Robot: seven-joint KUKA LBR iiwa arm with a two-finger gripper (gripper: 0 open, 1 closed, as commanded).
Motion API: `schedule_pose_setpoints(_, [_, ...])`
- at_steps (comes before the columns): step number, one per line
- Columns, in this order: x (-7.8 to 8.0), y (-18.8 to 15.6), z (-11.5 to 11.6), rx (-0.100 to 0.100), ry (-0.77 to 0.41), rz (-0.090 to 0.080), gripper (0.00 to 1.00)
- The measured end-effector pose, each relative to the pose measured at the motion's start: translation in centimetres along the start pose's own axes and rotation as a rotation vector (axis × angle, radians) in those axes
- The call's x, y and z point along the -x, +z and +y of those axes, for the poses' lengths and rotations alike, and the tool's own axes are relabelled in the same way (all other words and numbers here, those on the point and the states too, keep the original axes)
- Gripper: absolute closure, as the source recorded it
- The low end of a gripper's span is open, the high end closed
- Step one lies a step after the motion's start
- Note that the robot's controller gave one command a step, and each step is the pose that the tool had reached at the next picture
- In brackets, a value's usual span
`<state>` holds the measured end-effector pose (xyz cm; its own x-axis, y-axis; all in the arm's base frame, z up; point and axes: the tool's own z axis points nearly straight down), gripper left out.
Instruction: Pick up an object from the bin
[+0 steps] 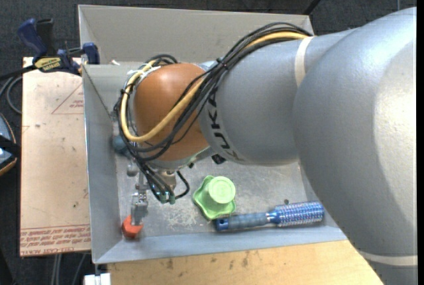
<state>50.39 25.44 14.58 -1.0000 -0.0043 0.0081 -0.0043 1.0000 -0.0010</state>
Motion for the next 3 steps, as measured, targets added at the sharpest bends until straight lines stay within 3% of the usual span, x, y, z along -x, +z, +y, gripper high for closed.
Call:
schedule_pose_setpoints(1, [1.1, -6.0, -2.9, 0.001, -0.262, -0.014, 0.00])
schedule_pose_setpoints(2, [-0.1, 7.2, -1.9, 0.000, -0.624, -0.016, 0.00])
schedule_pose_setpoints(3, [-1.3, 7.0, -0.6, -0.005, -0.661, -0.035, 0.00])
